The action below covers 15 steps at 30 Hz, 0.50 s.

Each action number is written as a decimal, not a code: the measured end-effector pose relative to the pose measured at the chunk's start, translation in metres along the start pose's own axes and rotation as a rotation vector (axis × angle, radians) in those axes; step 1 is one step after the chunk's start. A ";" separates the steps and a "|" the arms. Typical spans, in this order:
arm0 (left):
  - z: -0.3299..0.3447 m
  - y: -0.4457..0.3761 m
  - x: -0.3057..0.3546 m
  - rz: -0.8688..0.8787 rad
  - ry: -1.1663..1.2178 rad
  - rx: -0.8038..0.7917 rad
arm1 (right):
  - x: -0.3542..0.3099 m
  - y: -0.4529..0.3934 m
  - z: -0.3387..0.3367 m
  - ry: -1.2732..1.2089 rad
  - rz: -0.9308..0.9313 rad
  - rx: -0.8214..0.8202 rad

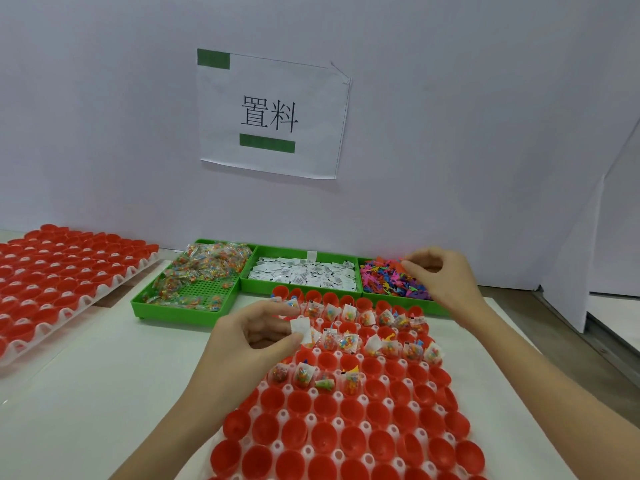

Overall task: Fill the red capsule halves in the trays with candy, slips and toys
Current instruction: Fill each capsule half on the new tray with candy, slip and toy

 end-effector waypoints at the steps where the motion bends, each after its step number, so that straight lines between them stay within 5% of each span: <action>1: 0.002 0.001 0.001 -0.005 0.016 -0.001 | -0.011 0.013 -0.004 -0.058 -0.014 -0.024; 8: 0.013 0.012 0.008 0.000 0.074 -0.065 | -0.068 0.136 -0.002 -0.254 -0.135 -0.310; 15: 0.027 0.022 0.010 0.027 0.042 -0.279 | -0.065 0.166 0.011 -0.218 -0.167 -0.240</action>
Point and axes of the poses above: each hand's wrist, its own y-axis away from the middle knuckle, its own z-axis out of the palm, x = y × z, the point moved 2 cm from there along -y, towards the middle knuckle, and after that the axes turned 5 degrees about x, right-handed, at the moved point
